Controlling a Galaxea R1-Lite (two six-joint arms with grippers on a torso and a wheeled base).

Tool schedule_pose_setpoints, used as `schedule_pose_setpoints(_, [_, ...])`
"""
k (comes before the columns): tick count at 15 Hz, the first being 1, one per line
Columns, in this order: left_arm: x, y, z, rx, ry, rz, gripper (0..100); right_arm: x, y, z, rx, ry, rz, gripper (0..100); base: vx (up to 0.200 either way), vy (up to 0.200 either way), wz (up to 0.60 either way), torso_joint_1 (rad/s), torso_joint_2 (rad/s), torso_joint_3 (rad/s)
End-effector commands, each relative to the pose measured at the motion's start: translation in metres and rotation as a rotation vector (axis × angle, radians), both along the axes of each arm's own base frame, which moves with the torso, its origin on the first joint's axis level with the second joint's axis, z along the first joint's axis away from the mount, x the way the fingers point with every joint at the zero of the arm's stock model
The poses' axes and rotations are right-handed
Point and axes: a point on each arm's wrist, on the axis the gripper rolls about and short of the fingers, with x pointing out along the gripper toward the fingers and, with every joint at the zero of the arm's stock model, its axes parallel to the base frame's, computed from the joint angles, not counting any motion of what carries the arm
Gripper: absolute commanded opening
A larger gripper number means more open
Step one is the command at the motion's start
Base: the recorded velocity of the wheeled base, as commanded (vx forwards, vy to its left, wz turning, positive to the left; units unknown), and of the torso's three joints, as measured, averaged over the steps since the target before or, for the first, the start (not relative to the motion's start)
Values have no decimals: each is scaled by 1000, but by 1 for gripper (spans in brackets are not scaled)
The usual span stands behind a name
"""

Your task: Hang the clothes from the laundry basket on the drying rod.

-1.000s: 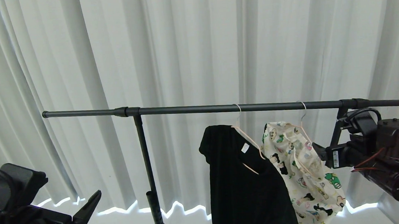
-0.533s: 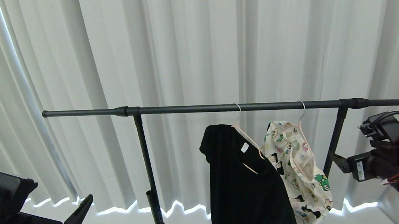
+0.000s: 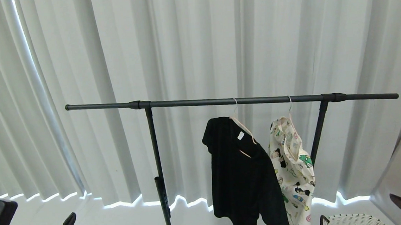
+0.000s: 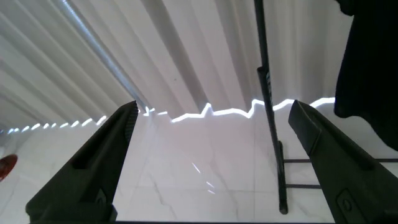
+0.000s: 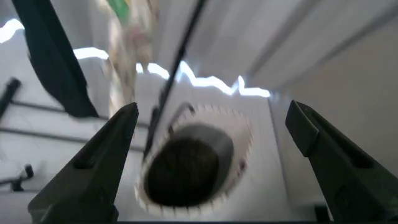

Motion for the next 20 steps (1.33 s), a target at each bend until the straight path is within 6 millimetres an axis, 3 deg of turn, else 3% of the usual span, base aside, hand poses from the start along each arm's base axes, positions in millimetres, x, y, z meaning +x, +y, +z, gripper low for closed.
schedule_pose_setpoints(1, [-20,5,-13,-3,-28,23,100,-26,-14,4,-8,-49,-96,100,0,0,0,0,0,0])
schedule_pose_setpoints(4, [-55,12,-30,-2,-4,104,100,-76,-27,-25,-110,-28,-222,100,0,0,0,0,0,0])
schedule_pose_setpoints(6, [-81,14,-42,-5,-31,160,100,-92,-29,-38,-107,-60,-270,100,0,0,0,0,0,0])
schedule_pose_setpoints(10, [-90,14,-41,-75,-143,222,100,-111,-29,-55,-109,-154,-366,100,0,0,0,0,0,0])
schedule_pose_setpoints(14, [-105,14,-44,-171,-335,259,100,-139,-29,-62,-44,-464,-328,100,0,0,0,0,0,0])
schedule_pose_setpoints(17, [-105,16,-48,-310,-381,392,100,-139,-30,-63,-42,-467,-375,100,0,0,0,0,0,0])
schedule_pose_setpoints(20, [-109,16,-49,-218,-398,319,100,-139,-30,-63,-23,-474,-384,100,0,0,0,0,0,0])
